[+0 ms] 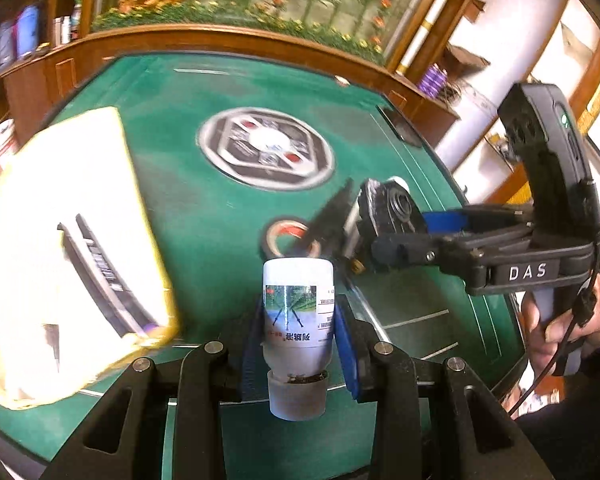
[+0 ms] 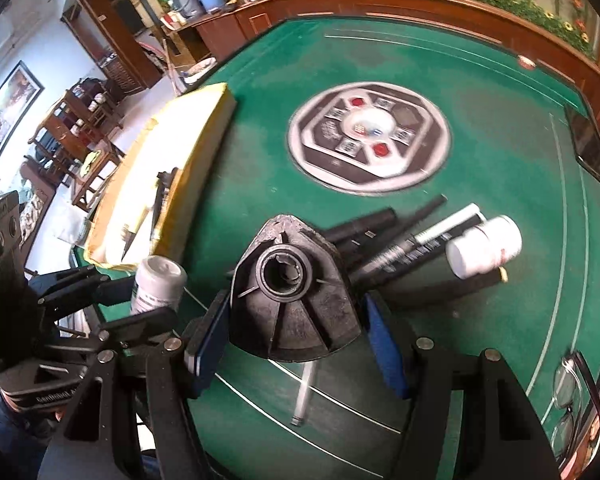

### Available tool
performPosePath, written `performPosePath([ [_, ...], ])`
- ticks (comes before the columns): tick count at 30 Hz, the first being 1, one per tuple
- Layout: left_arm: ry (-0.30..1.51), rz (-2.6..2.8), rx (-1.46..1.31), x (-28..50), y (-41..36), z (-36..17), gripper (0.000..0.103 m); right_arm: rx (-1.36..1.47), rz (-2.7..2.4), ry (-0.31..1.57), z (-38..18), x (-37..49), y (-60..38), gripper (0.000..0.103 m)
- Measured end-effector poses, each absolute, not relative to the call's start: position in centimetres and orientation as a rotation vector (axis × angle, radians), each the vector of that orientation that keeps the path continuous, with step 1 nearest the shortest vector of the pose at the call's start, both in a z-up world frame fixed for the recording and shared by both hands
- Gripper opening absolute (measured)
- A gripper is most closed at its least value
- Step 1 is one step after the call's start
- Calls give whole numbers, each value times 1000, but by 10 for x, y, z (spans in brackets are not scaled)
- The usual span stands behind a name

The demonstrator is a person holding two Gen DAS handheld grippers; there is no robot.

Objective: Organize rigid objects
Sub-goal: 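Carry the bottle and black plastic part into the white tray and release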

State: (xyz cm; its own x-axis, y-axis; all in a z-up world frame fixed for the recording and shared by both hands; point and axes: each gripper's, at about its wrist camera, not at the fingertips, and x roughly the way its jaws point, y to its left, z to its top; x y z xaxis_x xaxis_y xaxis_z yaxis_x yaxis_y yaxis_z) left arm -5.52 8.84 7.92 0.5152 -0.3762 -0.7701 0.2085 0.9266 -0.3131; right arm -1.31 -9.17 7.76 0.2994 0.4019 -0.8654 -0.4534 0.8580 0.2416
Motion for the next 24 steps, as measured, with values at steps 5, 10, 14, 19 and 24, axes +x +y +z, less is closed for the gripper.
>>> performPosePath([
  [5,922,-278,-210,-58,127,99,36,-60,638,1124,91,-8,-52,65],
  [10,896,-197,-226,-52,168,105,36,-123,713,1092,105,-3,2,65],
  [14,897,-127,-235,-37,202,101,36,-141,755,1108,108,13,46,65],
  [19,919,-53,-246,-2,238,87,36,-113,746,1137,103,50,98,65],
  [24,959,-9,-284,35,269,62,36,-130,711,1174,85,88,146,65],
])
